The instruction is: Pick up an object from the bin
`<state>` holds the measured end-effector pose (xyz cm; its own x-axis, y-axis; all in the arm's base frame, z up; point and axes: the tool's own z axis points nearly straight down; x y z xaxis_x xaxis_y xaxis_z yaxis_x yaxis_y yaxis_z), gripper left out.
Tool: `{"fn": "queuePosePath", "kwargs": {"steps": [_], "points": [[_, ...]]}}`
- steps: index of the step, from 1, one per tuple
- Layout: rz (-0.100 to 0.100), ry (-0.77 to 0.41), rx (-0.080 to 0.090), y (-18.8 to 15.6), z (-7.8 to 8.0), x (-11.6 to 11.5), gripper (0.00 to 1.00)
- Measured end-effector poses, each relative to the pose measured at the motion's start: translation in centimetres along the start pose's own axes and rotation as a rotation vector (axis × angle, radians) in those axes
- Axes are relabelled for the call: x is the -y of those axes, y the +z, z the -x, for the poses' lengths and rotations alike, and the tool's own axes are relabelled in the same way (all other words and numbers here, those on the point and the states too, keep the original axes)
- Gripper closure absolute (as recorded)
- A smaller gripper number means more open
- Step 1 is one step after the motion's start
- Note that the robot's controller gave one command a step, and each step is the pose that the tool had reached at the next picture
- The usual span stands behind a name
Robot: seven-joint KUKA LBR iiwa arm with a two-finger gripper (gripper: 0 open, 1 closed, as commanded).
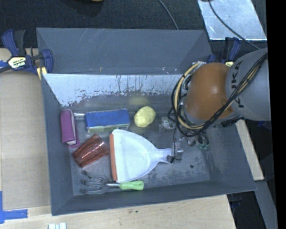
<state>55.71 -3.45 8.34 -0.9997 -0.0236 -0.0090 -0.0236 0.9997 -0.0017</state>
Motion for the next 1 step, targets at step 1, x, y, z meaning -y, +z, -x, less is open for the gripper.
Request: {"fn": "queuePosePath", "kwargs": {"steps": [1], "points": [[-0.002,0.077,0.004,1.29,0.55,-2.58,1.00]]}}
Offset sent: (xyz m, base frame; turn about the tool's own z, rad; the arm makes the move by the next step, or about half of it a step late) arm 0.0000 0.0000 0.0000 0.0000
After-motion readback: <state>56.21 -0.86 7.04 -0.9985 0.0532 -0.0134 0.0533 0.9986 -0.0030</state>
